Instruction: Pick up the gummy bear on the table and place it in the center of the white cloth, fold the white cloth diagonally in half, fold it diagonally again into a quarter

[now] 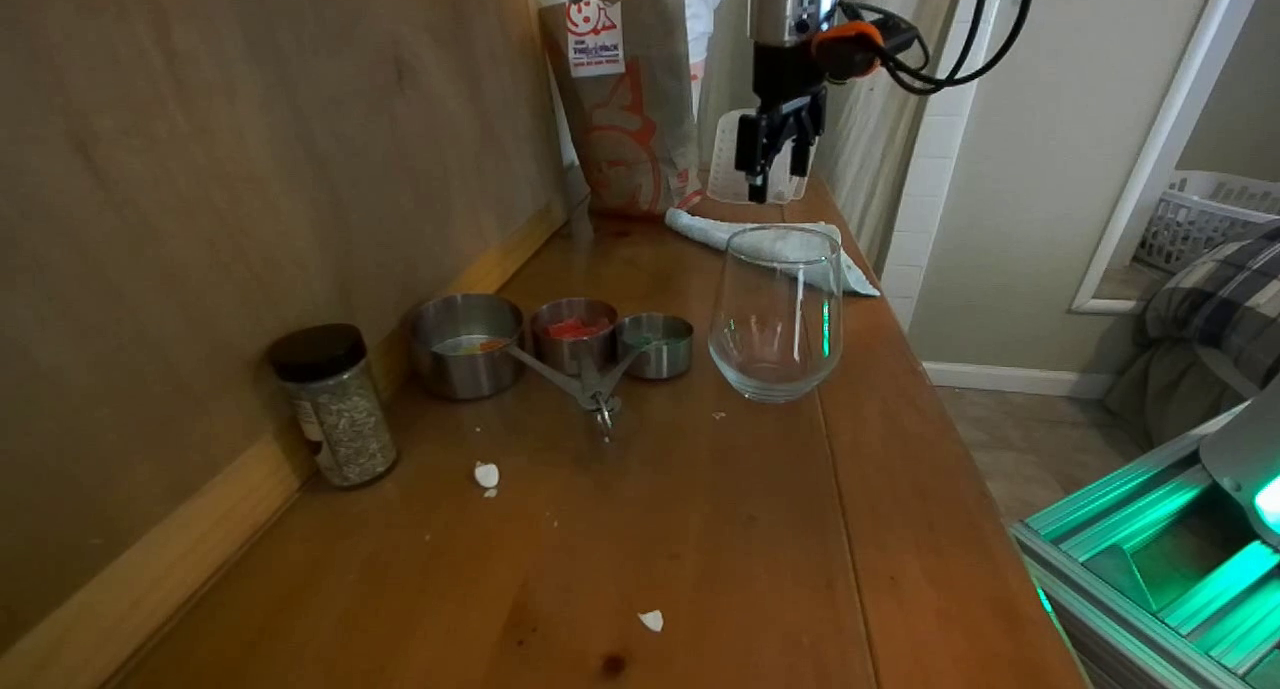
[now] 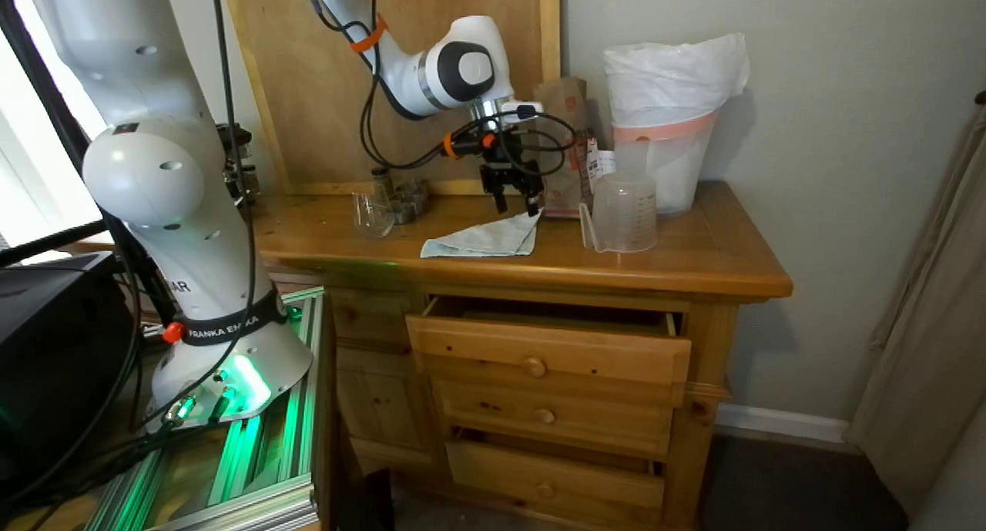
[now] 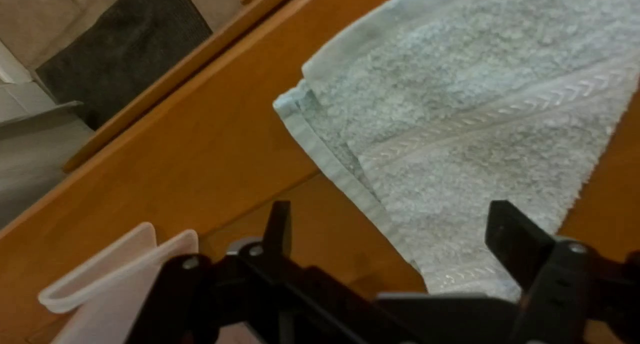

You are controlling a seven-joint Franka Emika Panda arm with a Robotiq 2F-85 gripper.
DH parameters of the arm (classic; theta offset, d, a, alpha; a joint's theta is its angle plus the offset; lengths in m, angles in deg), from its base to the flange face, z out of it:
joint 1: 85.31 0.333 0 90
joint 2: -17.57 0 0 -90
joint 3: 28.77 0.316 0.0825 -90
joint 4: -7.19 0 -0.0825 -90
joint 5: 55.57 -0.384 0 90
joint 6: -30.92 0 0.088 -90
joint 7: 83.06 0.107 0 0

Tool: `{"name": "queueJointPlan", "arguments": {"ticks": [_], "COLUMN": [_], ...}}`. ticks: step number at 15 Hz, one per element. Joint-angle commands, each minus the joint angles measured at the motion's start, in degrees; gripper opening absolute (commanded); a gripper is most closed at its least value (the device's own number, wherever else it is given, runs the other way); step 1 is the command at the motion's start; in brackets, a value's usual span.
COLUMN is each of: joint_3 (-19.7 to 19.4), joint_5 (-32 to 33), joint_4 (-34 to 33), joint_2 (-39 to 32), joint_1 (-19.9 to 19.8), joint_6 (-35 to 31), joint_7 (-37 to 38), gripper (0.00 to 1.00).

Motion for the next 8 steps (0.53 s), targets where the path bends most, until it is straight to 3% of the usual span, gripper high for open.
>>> {"name": "queueJointPlan", "arguments": {"ticks": [1, 8], "joint_3": [1.13, 3.65], "joint_5": [-4.56, -15.88], "joint_4": [-0.78, -4.2], "joint_2": [-1.96, -10.07], "joint_1": [0.35, -0.34], "joint_6": [-6.76, -18.16], "joint_7": [-3.39, -11.95], "gripper": [1.0, 1.0]}}
